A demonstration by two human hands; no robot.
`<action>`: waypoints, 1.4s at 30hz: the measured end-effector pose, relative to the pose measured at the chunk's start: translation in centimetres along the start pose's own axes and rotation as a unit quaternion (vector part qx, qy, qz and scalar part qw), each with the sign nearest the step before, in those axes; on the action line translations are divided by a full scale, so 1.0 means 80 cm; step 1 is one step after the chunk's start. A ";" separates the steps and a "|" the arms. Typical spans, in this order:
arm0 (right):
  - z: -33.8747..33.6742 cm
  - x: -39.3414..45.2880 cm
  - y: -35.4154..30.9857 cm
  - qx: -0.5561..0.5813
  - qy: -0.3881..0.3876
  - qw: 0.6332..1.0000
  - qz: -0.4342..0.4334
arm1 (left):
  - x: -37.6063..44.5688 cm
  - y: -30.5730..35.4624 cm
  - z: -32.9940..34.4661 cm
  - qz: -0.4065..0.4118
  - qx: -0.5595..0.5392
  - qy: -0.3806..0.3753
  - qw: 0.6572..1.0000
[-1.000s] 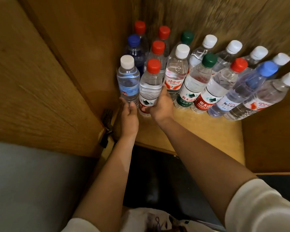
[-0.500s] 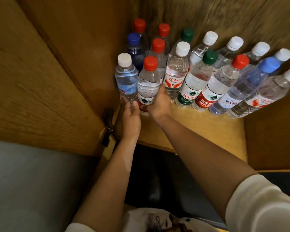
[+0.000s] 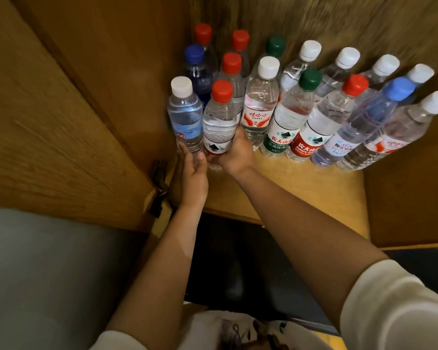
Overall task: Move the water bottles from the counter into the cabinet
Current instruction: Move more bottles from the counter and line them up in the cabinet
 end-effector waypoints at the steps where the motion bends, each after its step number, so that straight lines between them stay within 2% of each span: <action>1: -0.001 -0.003 0.003 0.035 -0.022 0.999 0.015 | -0.001 -0.001 0.000 -0.003 -0.005 -0.004 1.000; 4: -0.011 -0.021 0.015 0.136 -0.082 0.986 0.041 | -0.011 -0.011 0.000 -0.018 0.000 -0.010 1.000; 7: -0.035 -0.047 0.040 0.130 -0.096 0.986 0.039 | -0.037 -0.027 0.004 -0.066 -0.009 -0.005 0.998; 10: -0.064 -0.079 0.077 0.108 -0.096 0.988 0.059 | -0.067 -0.036 0.020 -0.071 0.013 -0.035 0.997; 16: -0.165 -0.165 0.165 0.124 -0.127 0.982 0.065 | -0.159 -0.039 0.104 -0.036 0.081 -0.166 0.982; 20: -0.249 -0.216 0.226 0.107 -0.133 0.983 0.070 | -0.220 -0.047 0.171 -0.003 0.163 -0.259 0.952; 26: -0.385 -0.259 0.323 0.106 -0.046 0.985 0.126 | -0.300 -0.049 0.284 0.049 0.234 -0.349 0.906; 34: -0.543 -0.278 0.436 0.116 0.091 0.970 0.193 | -0.396 -0.056 0.460 0.114 0.284 -0.453 0.837; 38: -0.612 -0.258 0.468 0.113 0.159 0.960 0.200 | -0.406 -0.034 0.546 0.137 0.267 -0.450 0.841; 42: -0.675 -0.214 0.454 0.077 0.223 0.960 0.149 | -0.386 0.039 0.620 0.222 0.213 -0.378 0.873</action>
Point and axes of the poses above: each hand's wrist, its own x-axis towards the middle knuckle, its own z-axis out of the palm, y = z × x, the point moved 7 cm from there along x, towards the middle knuckle, and after that the axes turned 6 degrees about y, right-handed, at the moved point
